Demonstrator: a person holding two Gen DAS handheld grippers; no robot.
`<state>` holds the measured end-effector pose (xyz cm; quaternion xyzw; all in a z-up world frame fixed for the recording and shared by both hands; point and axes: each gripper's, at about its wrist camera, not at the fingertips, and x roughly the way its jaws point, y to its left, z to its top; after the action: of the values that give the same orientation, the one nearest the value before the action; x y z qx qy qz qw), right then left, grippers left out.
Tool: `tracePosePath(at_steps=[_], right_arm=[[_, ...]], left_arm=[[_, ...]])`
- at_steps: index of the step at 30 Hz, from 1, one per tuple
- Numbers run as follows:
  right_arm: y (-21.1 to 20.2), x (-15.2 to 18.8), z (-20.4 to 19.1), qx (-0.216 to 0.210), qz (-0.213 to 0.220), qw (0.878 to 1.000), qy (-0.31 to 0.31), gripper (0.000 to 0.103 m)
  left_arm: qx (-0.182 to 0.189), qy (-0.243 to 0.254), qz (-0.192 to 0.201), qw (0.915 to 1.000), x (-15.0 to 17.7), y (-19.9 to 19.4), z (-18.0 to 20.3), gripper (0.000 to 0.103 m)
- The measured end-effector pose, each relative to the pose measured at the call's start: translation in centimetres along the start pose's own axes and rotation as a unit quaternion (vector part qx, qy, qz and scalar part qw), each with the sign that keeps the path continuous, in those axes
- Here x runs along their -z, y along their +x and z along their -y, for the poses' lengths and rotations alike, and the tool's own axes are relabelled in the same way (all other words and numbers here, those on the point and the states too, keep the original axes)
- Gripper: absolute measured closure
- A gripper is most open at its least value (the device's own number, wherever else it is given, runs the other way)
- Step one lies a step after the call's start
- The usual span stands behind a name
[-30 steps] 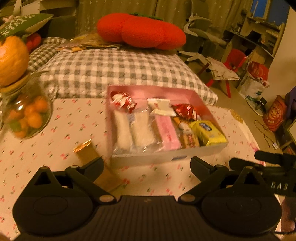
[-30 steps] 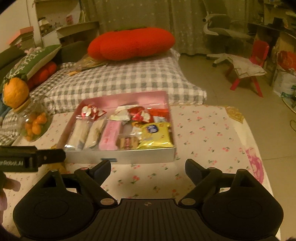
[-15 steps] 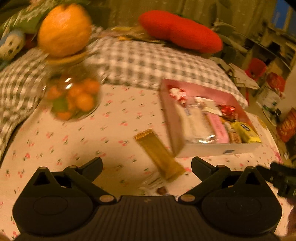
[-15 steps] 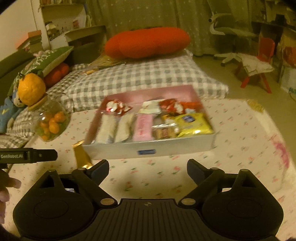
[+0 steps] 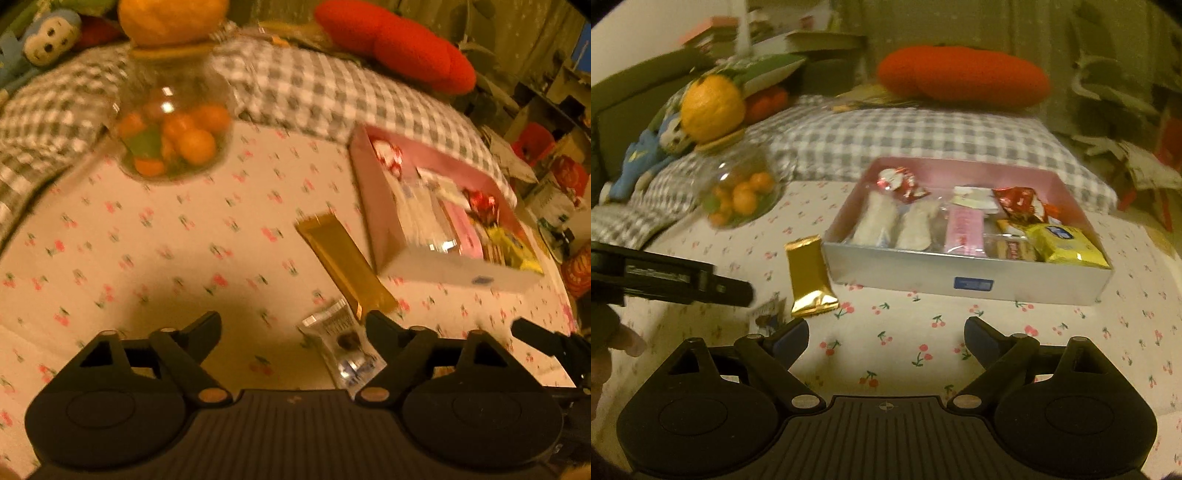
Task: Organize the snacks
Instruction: 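Move the left tool to the silver chocolate packet while the right tool reaches the gold bar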
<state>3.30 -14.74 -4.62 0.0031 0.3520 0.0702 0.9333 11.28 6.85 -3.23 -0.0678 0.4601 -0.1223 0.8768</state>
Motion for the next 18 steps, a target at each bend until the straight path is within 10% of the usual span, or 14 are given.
tracePosePath(at_steps=[7, 10, 18], right_arm=[[1.1, 0.1, 0.1, -0.01, -0.007, 0.999, -0.03, 0.01], [1.7, -0.1, -0.3, -0.021, -0.008, 0.999, -0.037, 0.01], [4.0, -1.3, -2.7, -0.064, 0.001, 0.996, -0.057, 0.012]], left_arm=[[-0.006, 0.02, -0.018, 0.9996, 1.0, 1.3, 1.5, 0.049], [-0.011, 0.03, -0.025, 0.9992, 0.8, 1.3, 1.5, 0.075], [-0.024, 0.019, -0.045, 0.9985, -0.2, 0.8, -1.2, 0.082]])
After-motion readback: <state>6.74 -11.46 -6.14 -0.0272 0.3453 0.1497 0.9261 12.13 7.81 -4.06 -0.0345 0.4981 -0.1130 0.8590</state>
